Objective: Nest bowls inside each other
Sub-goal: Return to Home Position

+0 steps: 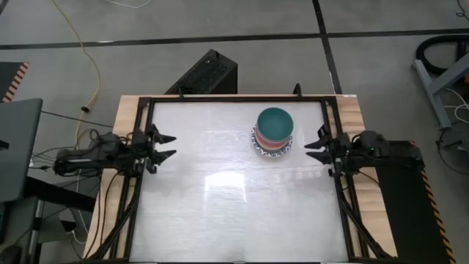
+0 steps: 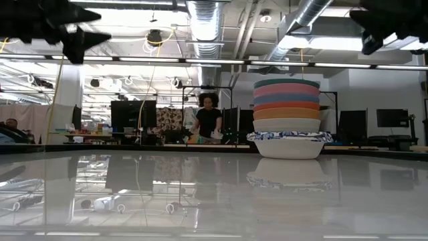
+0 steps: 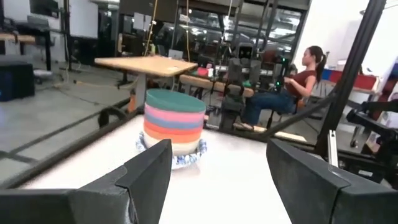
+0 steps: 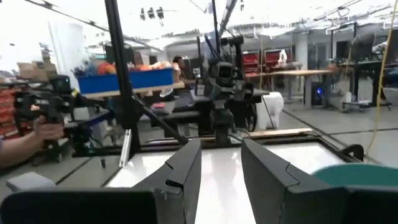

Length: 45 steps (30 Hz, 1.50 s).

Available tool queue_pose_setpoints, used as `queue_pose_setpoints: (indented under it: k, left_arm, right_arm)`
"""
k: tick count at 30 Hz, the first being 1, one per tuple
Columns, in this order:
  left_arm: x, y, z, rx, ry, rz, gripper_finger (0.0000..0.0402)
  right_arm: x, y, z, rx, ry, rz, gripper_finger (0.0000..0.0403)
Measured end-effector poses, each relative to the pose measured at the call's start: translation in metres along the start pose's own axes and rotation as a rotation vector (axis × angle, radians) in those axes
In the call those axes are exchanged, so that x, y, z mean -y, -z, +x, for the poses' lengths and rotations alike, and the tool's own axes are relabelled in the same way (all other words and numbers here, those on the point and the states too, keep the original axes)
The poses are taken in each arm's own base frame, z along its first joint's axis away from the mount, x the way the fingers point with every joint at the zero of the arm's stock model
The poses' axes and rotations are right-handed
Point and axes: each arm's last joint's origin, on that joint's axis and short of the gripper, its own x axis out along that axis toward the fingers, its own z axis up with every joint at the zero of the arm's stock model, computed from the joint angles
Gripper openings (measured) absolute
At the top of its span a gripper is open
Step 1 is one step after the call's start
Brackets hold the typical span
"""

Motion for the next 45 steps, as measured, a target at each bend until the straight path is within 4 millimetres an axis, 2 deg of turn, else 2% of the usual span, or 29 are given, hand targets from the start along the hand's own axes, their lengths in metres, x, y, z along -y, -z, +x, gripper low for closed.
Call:
queue_pose_setpoints:
  k: [3, 9, 13, 16, 23, 33, 40, 45]
  left_arm:
    - [-0.002, 0.018, 0.005, 0.004, 0.015, -0.025, 0.0251]
    - [-0.005, 0.05, 0.009, -0.006, 0.036, -0.059, 0.0251]
    - [-0.004, 0.053, 0.009, -0.034, 0.066, -0.064, 0.0251]
    - [-0.001, 0.053, 0.008, -0.039, 0.123, -0.069, 0.0251]
    - [0.0, 0.055, 0.008, -0.043, 0.062, -0.021, 0.0251]
    - [0.004, 0.061, 0.007, -0.106, 0.115, 0.017, 0.0251]
    - [0.004, 0.064, 0.006, -0.141, 0.129, 0.027, 0.0251]
    - [0.005, 0.065, 0.006, -0.151, 0.168, 0.049, 0.0251]
  right_arm:
    - [0.001, 0.006, 0.001, 0.024, -0.004, 0.001, 0.0136]
    - [0.004, 0.037, 0.007, 0.002, -0.002, 0.01, 0.0136]
    - [0.007, 0.058, 0.009, -0.019, 0.006, 0.016, 0.0136]
    - [0.007, 0.06, 0.009, -0.047, 0.01, 0.023, 0.0136]
    - [0.008, 0.063, 0.009, -0.08, 0.012, -0.006, 0.0136]
    - [0.009, 0.07, 0.008, -0.151, 0.032, 0.049, 0.0136]
    - [0.009, 0.071, 0.008, -0.155, 0.026, -0.048, 0.0136]
    - [0.009, 0.071, 0.008, -0.153, 0.026, -0.053, 0.0136]
